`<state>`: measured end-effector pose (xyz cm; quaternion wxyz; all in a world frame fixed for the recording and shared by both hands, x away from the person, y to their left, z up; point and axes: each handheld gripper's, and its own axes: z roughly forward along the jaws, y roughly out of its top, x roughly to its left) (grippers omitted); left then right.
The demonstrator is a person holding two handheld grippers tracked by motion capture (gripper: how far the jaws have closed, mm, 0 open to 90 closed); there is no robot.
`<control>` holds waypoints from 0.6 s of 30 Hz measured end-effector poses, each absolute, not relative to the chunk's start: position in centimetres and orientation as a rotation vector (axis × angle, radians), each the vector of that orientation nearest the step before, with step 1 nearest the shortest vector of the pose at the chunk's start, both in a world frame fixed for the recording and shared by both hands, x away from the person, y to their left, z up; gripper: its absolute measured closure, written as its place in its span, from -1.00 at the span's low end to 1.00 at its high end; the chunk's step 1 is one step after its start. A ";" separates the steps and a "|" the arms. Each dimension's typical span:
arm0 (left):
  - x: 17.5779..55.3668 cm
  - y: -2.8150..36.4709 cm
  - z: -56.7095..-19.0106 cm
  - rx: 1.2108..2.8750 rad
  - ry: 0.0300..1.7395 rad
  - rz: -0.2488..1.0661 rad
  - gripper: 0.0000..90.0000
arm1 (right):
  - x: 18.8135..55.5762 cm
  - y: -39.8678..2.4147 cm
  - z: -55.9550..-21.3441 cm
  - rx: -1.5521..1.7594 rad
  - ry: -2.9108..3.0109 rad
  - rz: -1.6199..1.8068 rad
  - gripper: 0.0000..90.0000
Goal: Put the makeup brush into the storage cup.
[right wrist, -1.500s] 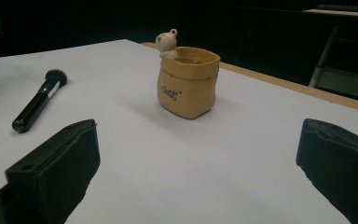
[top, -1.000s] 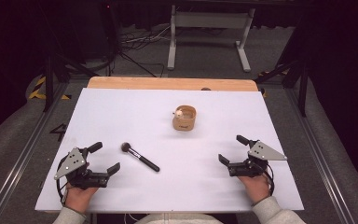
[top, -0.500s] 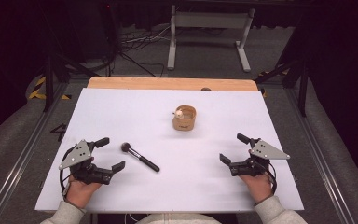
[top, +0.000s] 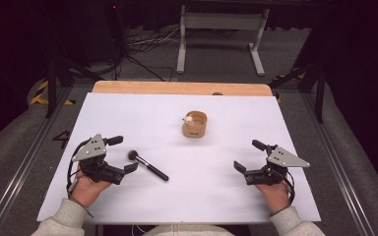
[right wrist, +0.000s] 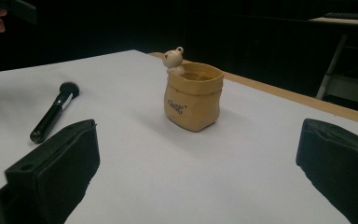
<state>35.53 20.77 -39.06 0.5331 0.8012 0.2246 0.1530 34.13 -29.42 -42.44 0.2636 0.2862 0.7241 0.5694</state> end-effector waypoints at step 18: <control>38.3 18.7 -38.0 2.133 0.536 0.258 -0.99 | 34.3 -29.4 -42.7 0.780 1.976 1.545 -1.00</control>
